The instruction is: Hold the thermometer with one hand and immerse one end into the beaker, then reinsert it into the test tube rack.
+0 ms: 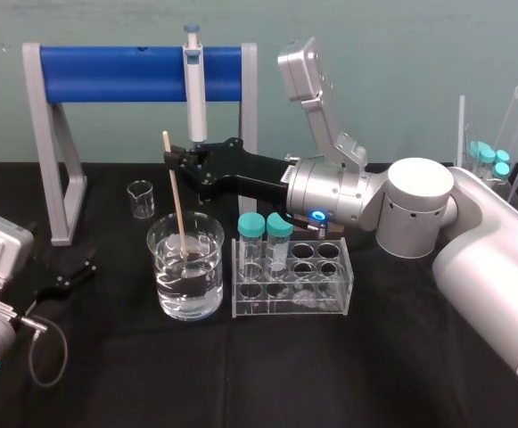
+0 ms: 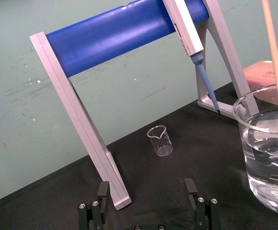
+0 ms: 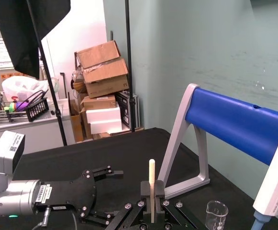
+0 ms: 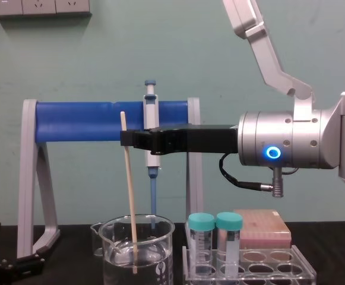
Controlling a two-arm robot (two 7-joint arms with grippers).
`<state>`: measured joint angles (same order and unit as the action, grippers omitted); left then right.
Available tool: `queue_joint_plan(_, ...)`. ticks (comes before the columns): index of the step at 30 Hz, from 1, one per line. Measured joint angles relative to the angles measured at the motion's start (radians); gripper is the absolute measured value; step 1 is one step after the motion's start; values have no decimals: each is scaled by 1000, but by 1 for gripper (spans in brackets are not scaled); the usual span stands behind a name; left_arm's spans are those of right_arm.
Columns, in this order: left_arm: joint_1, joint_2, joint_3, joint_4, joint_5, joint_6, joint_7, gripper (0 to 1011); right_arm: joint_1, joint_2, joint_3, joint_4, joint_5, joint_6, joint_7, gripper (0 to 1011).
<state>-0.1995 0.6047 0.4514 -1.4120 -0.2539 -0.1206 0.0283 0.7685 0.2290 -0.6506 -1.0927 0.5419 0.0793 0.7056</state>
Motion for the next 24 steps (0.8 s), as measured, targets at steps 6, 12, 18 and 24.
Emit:
queue_joint_plan(6, 0, 0, 0, 0, 0, 0, 0, 1004, -3, 12, 3, -23, 0, -2, -5, 55)
queue_joint_plan(12, 0, 0, 0, 0, 0, 0, 0, 1004, -3, 25, 13, -48, 5, 8, -11, 55)
queue_joint_plan(18, 0, 0, 0, 0, 0, 0, 0, 1004, -3, 50, 27, -106, 30, 38, -16, 55)
queue_joint_plan(24, 0, 0, 0, 0, 0, 0, 0, 1004, -1, 75, 52, -165, 66, 65, -33, 55)
